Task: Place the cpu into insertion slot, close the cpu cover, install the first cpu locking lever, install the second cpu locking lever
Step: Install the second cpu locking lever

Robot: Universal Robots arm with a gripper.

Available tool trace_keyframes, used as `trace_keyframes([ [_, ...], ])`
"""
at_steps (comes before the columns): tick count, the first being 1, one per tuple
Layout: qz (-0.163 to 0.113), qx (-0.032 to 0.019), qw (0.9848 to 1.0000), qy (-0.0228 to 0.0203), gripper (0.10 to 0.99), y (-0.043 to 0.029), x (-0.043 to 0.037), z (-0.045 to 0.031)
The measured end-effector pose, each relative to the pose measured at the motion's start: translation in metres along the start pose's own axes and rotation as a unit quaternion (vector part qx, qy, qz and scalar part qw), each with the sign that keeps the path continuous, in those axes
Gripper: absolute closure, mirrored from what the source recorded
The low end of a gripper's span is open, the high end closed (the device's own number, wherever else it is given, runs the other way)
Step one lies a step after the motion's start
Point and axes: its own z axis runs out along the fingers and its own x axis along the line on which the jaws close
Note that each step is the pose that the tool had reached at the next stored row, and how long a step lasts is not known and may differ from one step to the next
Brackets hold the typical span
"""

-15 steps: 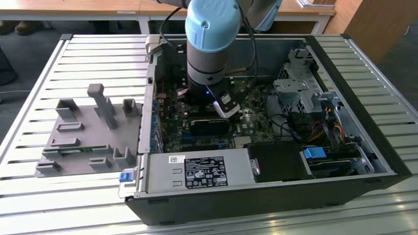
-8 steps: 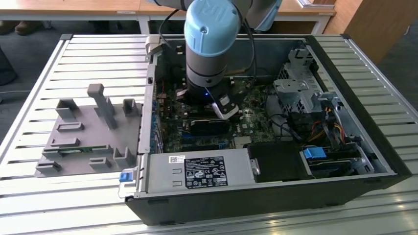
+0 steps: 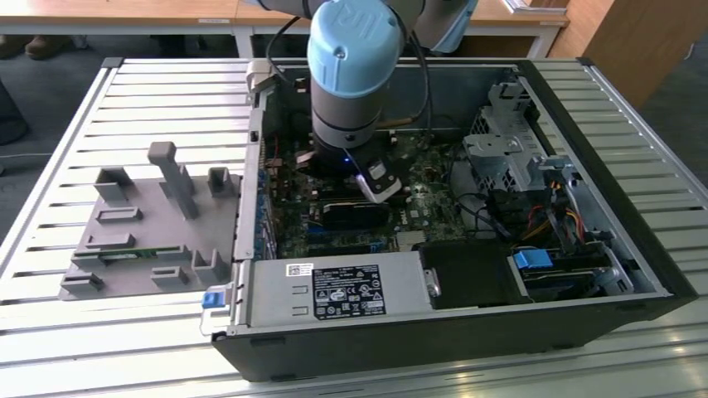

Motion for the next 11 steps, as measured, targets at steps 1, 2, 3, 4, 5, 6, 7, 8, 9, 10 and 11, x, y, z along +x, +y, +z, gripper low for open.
trace_keyframes([
  [1, 0.000, -0.0001, 1.0000, 0.0000, 0.980, 0.0001, 0.0005, 0.0001],
  [2, 0.000, 0.0000, 1.0000, 0.0000, 0.980, 0.0001, 0.0005, 0.0000],
  [3, 0.000, 0.0001, 1.0000, 0.0000, 0.980, 0.0001, 0.0005, 0.0000],
  [4, 0.000, 0.0002, 1.0000, 0.0000, 0.980, 0.0000, 0.0006, -0.0001],
  [5, 0.000, 0.0002, 1.0000, 0.0000, 0.980, 0.0000, 0.0006, -0.0001],
  [6, 0.000, 0.0002, 1.0000, 0.0000, 0.980, 0.0000, 0.0006, -0.0001],
  [7, 0.000, 0.0002, 1.0000, 0.0000, 0.980, 0.0000, 0.0006, -0.0002],
  [8, 0.000, 0.0003, 1.0000, 0.0000, 0.980, 0.0001, 0.0006, -0.0003],
  [9, 0.000, 0.0003, 1.0000, 0.0000, 0.980, 0.0001, 0.0006, -0.0003],
  [10, 0.000, 0.0005, 1.0000, 0.0001, 0.980, 0.0001, 0.0006, -0.0003],
  [11, 0.000, 0.0007, 1.0000, 0.0001, 0.980, 0.0000, 0.0006, -0.0003],
])
